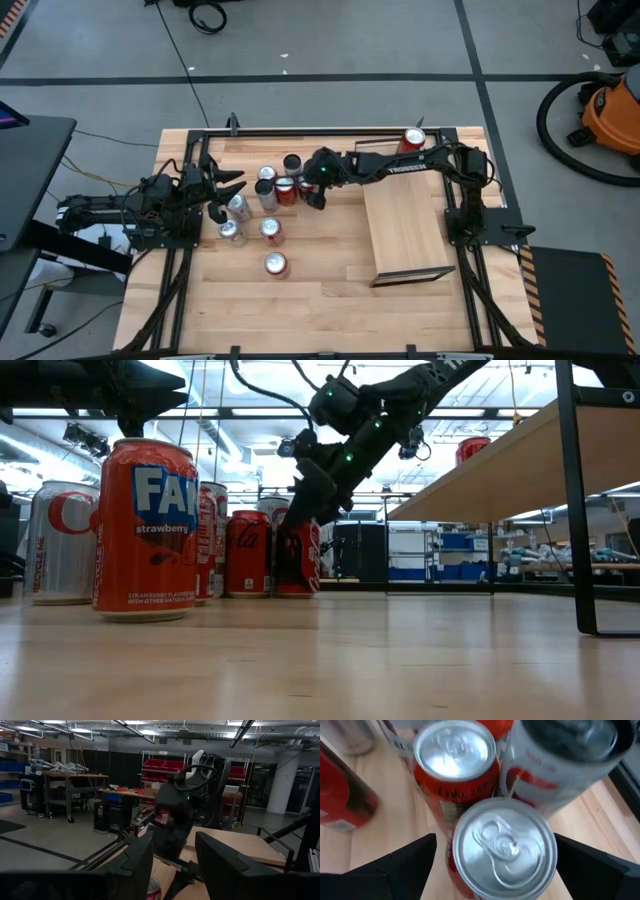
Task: Place canned beverage on shelf
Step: Put the top red white soda can on the shelf
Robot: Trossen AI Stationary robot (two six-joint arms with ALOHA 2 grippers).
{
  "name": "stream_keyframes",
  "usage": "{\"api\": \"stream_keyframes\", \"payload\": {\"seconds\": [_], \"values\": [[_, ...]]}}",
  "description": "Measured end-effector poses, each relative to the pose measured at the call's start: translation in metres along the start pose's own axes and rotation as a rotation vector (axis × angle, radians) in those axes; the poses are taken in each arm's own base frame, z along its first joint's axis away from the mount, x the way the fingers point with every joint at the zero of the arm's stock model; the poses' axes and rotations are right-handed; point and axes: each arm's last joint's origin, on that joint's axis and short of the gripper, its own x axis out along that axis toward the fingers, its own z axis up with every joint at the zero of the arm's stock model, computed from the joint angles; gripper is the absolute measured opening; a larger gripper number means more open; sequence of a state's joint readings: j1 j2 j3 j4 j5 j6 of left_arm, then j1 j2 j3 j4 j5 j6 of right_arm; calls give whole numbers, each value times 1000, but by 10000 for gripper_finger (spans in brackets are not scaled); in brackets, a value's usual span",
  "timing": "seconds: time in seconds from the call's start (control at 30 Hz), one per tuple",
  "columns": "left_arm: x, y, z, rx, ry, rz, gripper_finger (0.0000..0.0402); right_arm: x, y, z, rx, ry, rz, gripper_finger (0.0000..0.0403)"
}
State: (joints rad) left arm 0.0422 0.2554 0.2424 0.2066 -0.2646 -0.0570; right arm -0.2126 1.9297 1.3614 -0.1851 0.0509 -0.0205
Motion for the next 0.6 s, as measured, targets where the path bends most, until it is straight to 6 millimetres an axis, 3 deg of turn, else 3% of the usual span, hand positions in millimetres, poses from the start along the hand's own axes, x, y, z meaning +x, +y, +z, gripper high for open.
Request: {"api": "stream_keyframes", "payload": {"seconds": [0.3, 0.47, 0.6], "values": [[0, 0, 0, -1, -3, -1, 156, 0, 0, 1, -12, -11, 0, 310], [0, 0, -1, 2, 11, 0, 156, -10, 4, 0, -33, 25, 46, 307], [0, -1, -3, 6, 29, -50, 156, -27, 15, 2, -141, 50, 184, 318]]}}
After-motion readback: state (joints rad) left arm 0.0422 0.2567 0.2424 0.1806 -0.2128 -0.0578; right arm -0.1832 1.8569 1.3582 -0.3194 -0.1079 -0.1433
